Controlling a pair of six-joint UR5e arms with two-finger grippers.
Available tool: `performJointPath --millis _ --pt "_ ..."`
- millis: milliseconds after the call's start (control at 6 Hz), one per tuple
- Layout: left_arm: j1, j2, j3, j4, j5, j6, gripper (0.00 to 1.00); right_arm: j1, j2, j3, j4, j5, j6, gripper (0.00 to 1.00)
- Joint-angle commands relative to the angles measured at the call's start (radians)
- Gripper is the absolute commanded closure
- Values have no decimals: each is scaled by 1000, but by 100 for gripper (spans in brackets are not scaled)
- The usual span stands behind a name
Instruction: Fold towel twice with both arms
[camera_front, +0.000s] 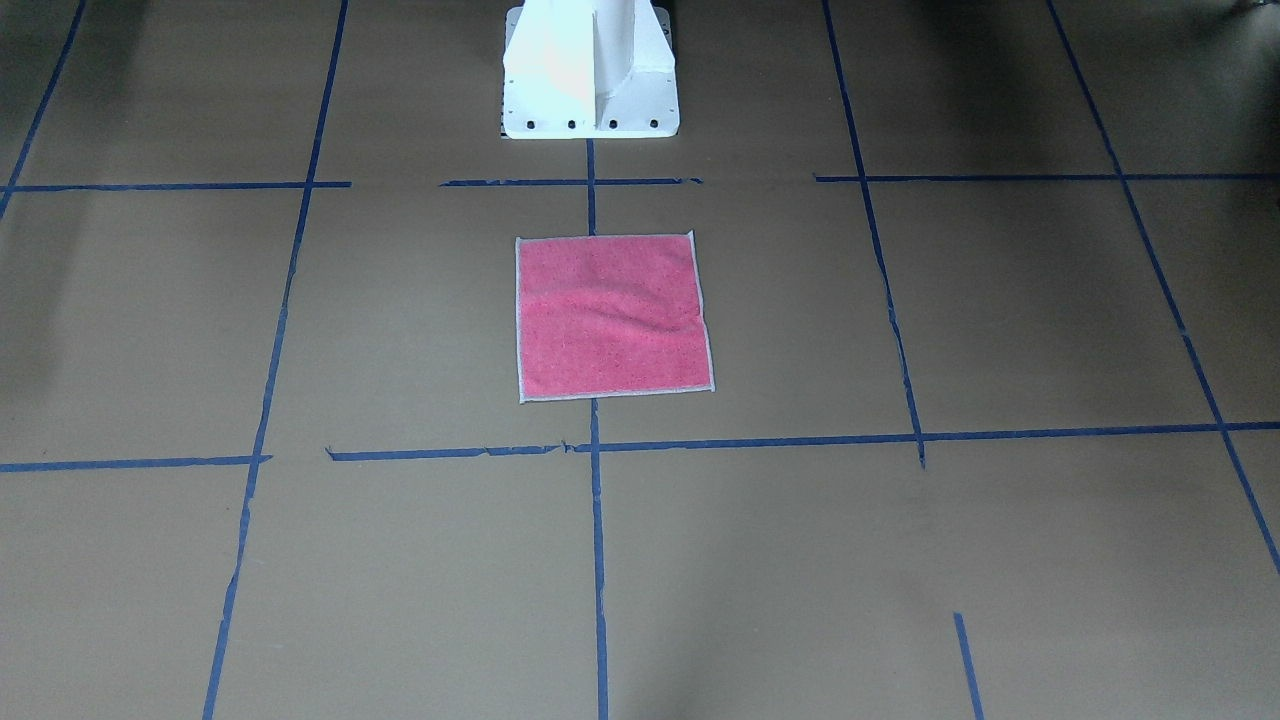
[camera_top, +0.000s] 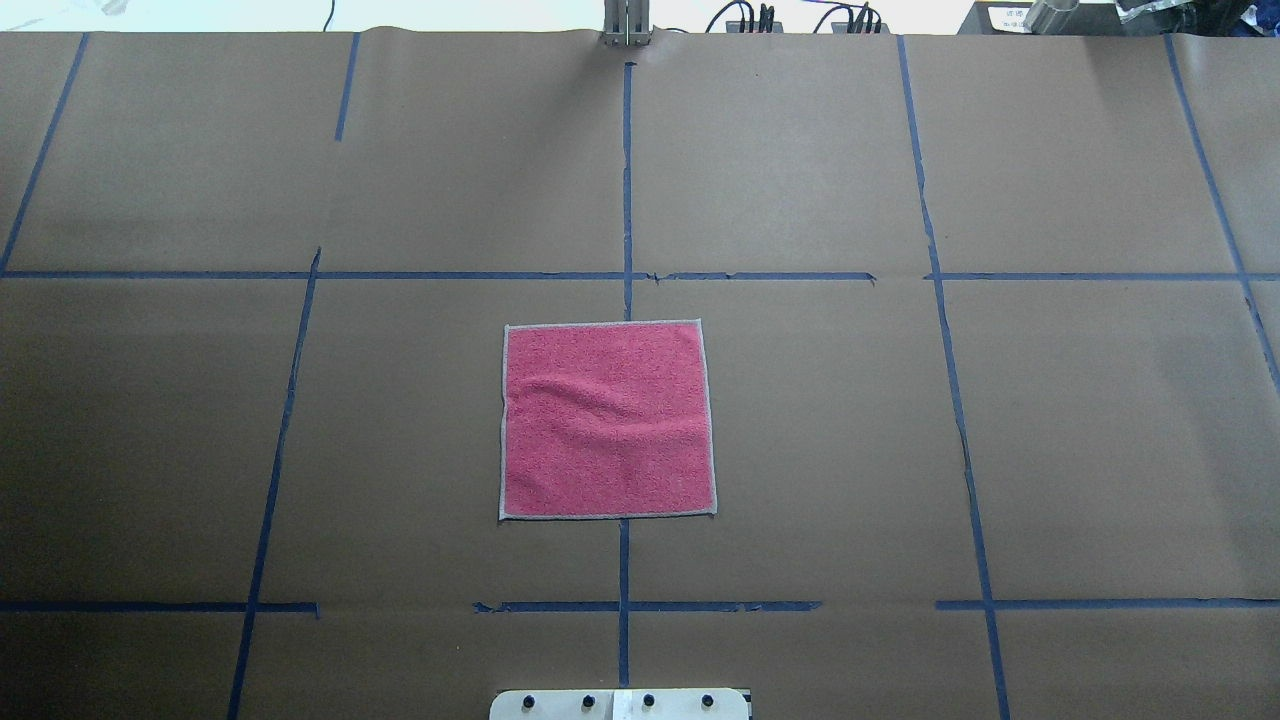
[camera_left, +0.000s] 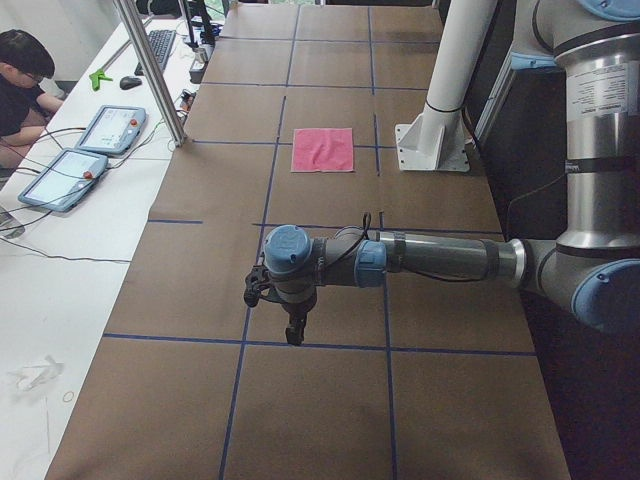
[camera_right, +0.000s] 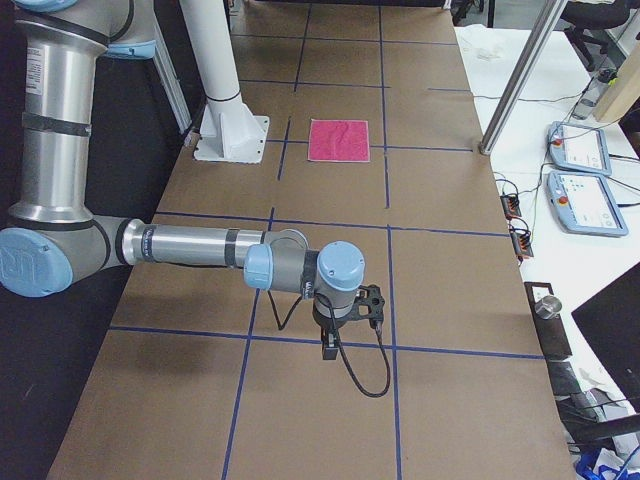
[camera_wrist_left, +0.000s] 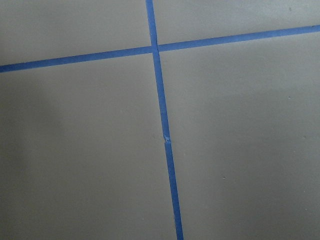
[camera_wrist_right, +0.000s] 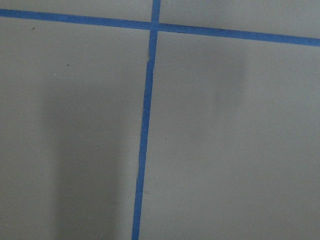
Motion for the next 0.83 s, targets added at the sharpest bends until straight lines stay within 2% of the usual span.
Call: performJointPath --millis 0,167,333,500,667 --pt "32 -7 -9 -6 3 -2 0 -1 12 1 0 0 2 0" --pt "34 -4 -15 -5 3 -2 0 -2 30 8 0 9 2 0" --pt "40 -10 -21 -14 -2 -6 0 -5 32 58 0 43 11 0" --pt "39 -75 -21 -15 -2 -2 0 -30 37 129 0 60 102 0" --pt "43 -188 6 -37 0 -2 0 -104 59 207 2 78 264 0"
